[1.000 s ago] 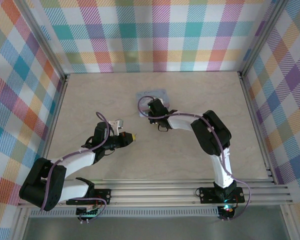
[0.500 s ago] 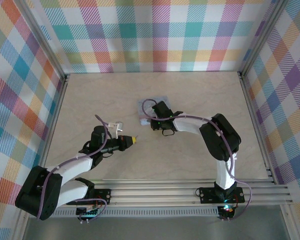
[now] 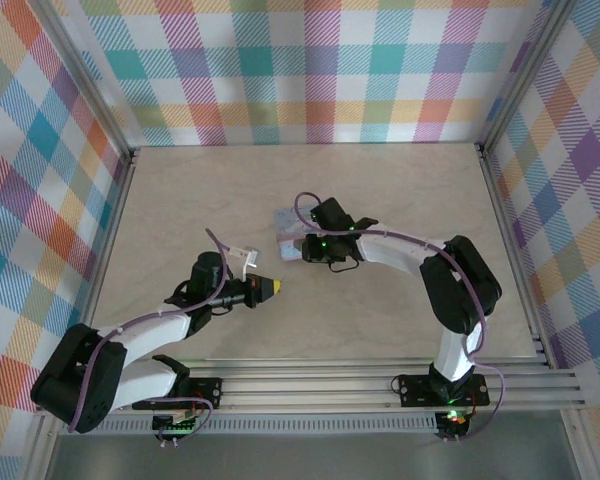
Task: Unlock the padlock with the key
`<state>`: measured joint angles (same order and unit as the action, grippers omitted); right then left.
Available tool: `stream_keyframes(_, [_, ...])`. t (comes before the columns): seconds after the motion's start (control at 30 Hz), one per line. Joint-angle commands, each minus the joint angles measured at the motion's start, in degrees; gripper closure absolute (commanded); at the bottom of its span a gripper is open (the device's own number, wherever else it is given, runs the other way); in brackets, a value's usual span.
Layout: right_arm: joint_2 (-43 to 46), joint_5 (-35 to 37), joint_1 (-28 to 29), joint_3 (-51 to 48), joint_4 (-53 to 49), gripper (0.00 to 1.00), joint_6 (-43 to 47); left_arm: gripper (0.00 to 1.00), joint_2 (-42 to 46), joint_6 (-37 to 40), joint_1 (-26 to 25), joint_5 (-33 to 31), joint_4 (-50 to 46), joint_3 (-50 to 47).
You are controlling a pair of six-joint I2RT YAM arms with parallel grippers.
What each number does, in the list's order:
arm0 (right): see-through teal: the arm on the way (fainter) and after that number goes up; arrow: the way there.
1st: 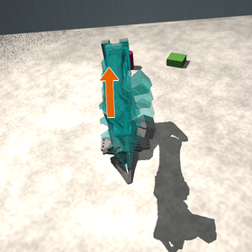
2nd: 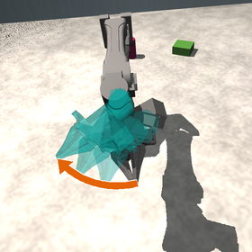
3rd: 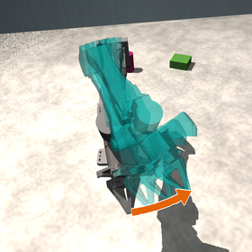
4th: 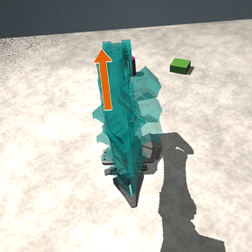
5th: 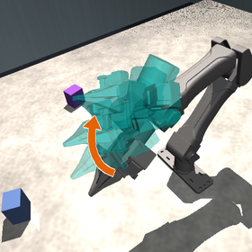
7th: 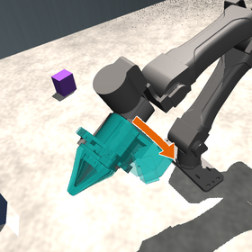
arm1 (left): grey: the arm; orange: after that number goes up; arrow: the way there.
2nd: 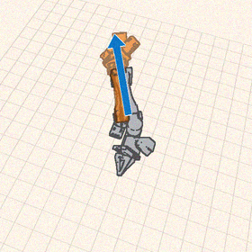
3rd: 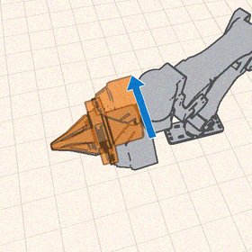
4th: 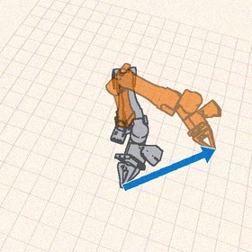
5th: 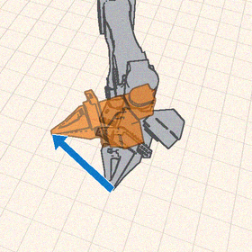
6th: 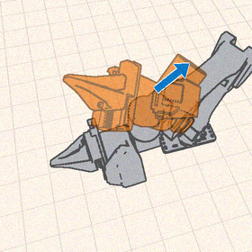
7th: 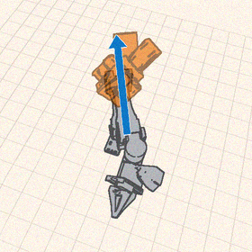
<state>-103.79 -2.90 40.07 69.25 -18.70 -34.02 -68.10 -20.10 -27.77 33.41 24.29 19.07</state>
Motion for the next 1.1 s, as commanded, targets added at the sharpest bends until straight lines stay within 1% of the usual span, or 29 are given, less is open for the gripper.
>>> stream_keyframes(0.0, [2.1,-3.5,-0.7,3.3,-5.6,1.00,-3.7,1.00,-0.3,1.9,-2.7,-3.5,5.6,0.4])
stream_keyframes(0.1, [2.6,-6.0,-1.0,3.6,-6.6,1.00,-4.7,1.00,-1.2,4.4,-5.0,-7.2,8.3,0.4])
stream_keyframes(0.23, [4.1,-7.6,-1.6,3.4,-7.6,1.00,-5.3,1.00,-3.8,4.9,-5.5,-9.2,13.2,0.3])
stream_keyframes(0.4, [6.5,-9.8,-2.8,3.3,-9.2,1.00,-6.1,1.00,-8.7,3.7,-6.0,-8.6,18.1,1.6])
stream_keyframes(0.6, [8.2,-13.6,-4.2,4.4,-11.4,1.00,-8.0,1.00,-11.0,3.7,-8.7,-10.3,22.6,2.1])
stream_keyframes(0.77, [7.9,-15.3,-5.0,5.4,-12.7,1.00,-8.2,1.00,-13.9,2.7,-9.4,-11.0,26.7,2.4])
stream_keyframes(1.07, [6.5,-18.1,-5.7,7.3,-13.6,1.00,-8.9,1.00,-21.3,-0.5,-9.5,-11.8,37.5,2.4])
